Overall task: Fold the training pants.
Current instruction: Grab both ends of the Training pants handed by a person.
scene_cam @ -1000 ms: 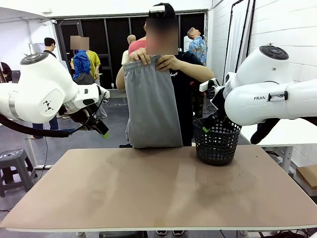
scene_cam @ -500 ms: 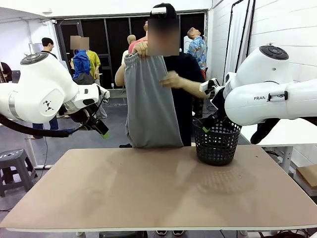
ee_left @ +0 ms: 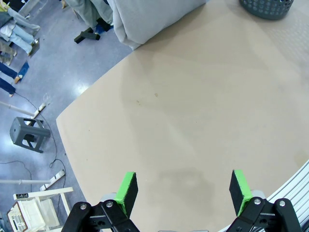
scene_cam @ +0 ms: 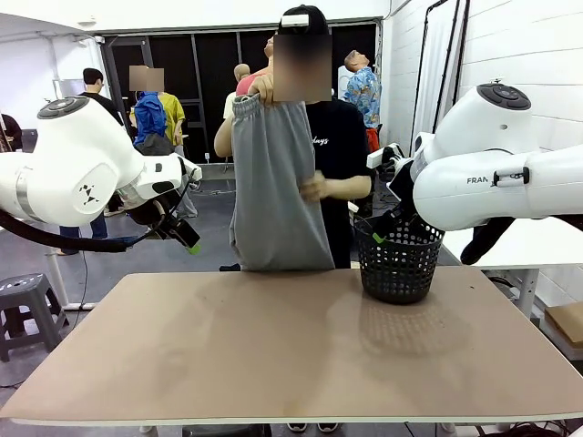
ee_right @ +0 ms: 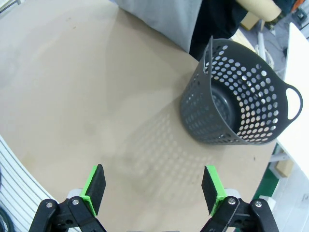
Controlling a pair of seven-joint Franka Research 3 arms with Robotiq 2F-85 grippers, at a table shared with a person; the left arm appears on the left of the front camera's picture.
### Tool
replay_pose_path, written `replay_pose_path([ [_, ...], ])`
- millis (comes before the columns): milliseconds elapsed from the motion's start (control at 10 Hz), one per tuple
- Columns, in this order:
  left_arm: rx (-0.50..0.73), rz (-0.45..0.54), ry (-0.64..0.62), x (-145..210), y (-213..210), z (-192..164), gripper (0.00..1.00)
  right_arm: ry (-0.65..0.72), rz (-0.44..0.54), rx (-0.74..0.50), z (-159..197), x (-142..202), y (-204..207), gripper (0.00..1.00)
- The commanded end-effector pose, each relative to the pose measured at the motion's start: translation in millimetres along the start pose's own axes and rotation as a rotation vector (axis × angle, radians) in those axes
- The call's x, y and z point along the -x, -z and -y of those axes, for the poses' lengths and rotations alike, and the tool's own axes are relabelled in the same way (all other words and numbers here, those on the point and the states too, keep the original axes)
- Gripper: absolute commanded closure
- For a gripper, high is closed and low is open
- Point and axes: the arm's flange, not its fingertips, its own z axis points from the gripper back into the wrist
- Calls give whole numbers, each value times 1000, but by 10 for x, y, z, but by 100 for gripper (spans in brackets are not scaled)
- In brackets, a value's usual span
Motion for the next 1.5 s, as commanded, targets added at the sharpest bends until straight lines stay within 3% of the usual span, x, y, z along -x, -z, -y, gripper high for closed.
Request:
replay_pose_path([
  [0,4,2,1,-6,-3,-1,0,0,2,-5,-2,17,36,0],
  [1400,4,2,1,-6,-3,-1,0,0,2,-5,-2,17,36,0],
])
